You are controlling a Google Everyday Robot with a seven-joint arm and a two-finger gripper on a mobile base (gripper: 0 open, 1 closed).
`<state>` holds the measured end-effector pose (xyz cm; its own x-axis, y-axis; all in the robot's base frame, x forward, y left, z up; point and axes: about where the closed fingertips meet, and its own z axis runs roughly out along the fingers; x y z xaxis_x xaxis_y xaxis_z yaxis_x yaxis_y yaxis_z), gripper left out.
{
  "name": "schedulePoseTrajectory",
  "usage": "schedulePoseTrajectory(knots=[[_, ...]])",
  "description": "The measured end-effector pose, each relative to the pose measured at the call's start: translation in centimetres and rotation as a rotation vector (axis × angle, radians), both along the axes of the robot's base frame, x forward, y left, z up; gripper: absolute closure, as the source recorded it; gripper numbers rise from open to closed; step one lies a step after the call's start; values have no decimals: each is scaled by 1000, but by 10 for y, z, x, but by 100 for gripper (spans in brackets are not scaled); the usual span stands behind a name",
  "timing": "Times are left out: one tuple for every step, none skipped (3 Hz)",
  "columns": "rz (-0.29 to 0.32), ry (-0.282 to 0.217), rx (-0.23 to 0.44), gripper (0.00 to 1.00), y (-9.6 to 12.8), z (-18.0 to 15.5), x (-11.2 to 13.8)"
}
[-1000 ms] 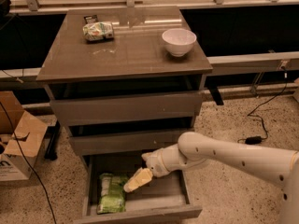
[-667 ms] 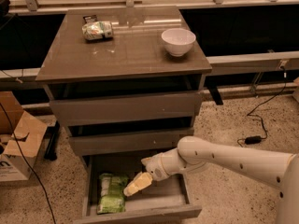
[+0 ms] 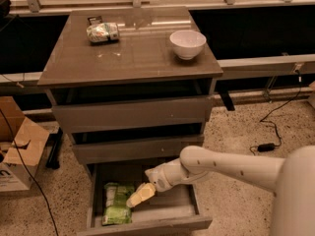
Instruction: Pick green rice chip bag from bottom drawer and place on counter
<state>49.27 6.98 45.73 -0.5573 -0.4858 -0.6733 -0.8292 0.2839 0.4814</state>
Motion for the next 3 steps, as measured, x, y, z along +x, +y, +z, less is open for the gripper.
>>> schedulePoseTrajectory(knots=[[30,23,-22,0,25,-31,7],[34,56,-54,0,42,-81,20],[48,92,-78,0,58,-129,28]])
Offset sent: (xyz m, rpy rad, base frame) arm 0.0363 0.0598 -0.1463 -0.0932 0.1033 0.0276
